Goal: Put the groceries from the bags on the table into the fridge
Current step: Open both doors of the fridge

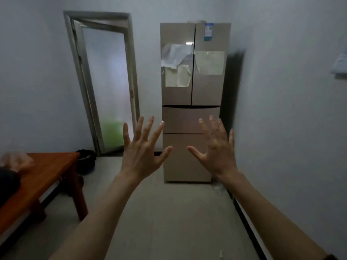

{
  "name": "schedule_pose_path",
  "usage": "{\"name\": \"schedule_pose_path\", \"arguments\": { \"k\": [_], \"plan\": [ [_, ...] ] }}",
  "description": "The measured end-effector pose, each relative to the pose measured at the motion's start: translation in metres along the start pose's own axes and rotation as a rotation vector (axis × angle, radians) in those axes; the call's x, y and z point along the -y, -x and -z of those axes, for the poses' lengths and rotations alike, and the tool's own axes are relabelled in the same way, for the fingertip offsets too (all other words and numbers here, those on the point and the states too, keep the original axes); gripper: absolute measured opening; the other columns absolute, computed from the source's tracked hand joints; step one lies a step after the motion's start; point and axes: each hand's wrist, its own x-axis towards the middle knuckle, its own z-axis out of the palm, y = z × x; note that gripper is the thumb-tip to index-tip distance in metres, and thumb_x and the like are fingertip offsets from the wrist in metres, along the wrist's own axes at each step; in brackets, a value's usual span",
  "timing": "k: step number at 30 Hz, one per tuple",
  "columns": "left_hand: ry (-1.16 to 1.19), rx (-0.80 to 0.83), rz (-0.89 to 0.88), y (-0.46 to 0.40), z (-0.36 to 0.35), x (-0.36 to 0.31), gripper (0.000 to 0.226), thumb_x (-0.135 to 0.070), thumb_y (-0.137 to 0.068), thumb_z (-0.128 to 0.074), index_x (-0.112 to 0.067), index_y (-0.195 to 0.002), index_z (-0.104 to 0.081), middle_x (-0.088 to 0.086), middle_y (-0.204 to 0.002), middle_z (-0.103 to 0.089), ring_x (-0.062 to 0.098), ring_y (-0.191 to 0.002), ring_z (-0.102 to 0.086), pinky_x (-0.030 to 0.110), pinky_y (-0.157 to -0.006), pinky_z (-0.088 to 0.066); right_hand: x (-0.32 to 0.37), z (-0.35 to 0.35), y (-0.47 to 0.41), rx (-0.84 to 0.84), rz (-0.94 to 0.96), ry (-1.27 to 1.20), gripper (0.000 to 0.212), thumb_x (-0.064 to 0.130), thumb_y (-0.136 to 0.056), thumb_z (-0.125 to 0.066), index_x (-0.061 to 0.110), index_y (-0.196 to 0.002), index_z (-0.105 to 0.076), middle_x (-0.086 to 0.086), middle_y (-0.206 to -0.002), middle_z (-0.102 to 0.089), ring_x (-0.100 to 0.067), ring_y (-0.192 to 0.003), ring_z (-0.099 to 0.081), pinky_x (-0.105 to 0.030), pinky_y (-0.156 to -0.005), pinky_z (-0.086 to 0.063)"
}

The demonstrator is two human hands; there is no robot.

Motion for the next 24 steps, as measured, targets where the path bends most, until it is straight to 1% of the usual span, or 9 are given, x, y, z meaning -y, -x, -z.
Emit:
{"name": "schedule_pose_path", "arguments": {
  "k": [2, 4, 9, 13, 15, 19, 24],
  "plan": [
    [0.017, 0.037, 0.051, 0.019, -0.016, -0.007, 0.075, -0.067, -0.083, -0.028, -0.024, -0.144, -0.030, 0.009, -0.154, -0.023, 0.026, -0.144, -0.007, 0.055, -0.112, 0.004, -0.003, -0.011, 0.019, 0.098, -0.060, -0.009, 0.082, 0.059, -0.082, -0.053, 0.027, -0.148, -0.015, -0.009, -0.157, -0.010, -0.029, -0.145, -0.004, -0.058, -0.111, -0.002],
    [0.021, 0.094, 0.096, 0.046, -0.039, -0.012, 0.071, -0.064, -0.084, -0.031, -0.025, -0.144, -0.029, 0.008, -0.153, -0.025, 0.026, -0.144, -0.010, 0.057, -0.113, -0.001, -0.010, -0.028, 0.046, 0.210, -0.093, -0.004, 0.083, 0.056, -0.083, -0.056, 0.029, -0.148, -0.012, -0.006, -0.158, -0.005, -0.026, -0.146, 0.001, -0.058, -0.111, 0.000],
    [0.054, 0.232, 0.153, 0.100, -0.082, -0.014, 0.069, -0.061, -0.085, -0.031, -0.024, -0.144, -0.029, 0.009, -0.152, -0.028, 0.029, -0.143, -0.014, 0.059, -0.112, -0.009, -0.023, -0.071, 0.096, 0.369, -0.113, -0.015, 0.080, 0.059, -0.083, -0.053, 0.028, -0.148, -0.016, -0.006, -0.158, -0.010, -0.025, -0.146, -0.003, -0.058, -0.114, -0.005],
    [0.042, 0.385, 0.202, 0.131, -0.117, -0.003, 0.069, -0.062, -0.085, -0.029, -0.026, -0.144, -0.029, 0.008, -0.152, -0.029, 0.029, -0.142, -0.017, 0.058, -0.112, -0.011, -0.031, -0.106, 0.113, 0.513, -0.129, 0.005, 0.079, 0.061, -0.085, -0.046, 0.031, -0.148, -0.010, -0.004, -0.158, -0.006, -0.023, -0.146, 0.000, -0.053, -0.114, 0.000],
    [0.052, 0.444, 0.224, 0.134, -0.136, 0.007, 0.069, -0.062, -0.085, -0.028, -0.026, -0.144, -0.029, 0.007, -0.152, -0.029, 0.029, -0.142, -0.017, 0.058, -0.112, -0.012, -0.035, -0.127, 0.110, 0.545, -0.144, 0.003, 0.079, 0.060, -0.085, -0.047, 0.031, -0.148, -0.010, -0.003, -0.158, -0.005, -0.023, -0.146, 0.000, -0.054, -0.113, 0.000],
    [0.080, 0.472, 0.229, 0.114, -0.180, 0.040, 0.067, -0.060, -0.086, -0.028, -0.024, -0.143, -0.033, 0.009, -0.150, -0.033, 0.029, -0.141, -0.022, 0.057, -0.111, -0.010, -0.038, -0.181, 0.083, 0.618, -0.171, 0.017, 0.079, 0.060, -0.086, -0.046, 0.032, -0.148, -0.006, -0.002, -0.159, -0.002, -0.021, -0.146, 0.004, -0.053, -0.114, 0.001],
    [0.110, 0.489, 0.189, 0.059, -0.247, 0.098, 0.067, -0.059, -0.087, -0.029, -0.023, -0.143, -0.031, 0.010, -0.149, -0.034, 0.029, -0.141, -0.023, 0.055, -0.112, -0.012, -0.046, -0.253, 0.022, 0.589, -0.229, 0.030, 0.080, 0.061, -0.085, -0.047, 0.032, -0.148, -0.008, -0.003, -0.158, -0.005, -0.022, -0.146, 0.001, -0.053, -0.114, -0.002]
  ]
}}
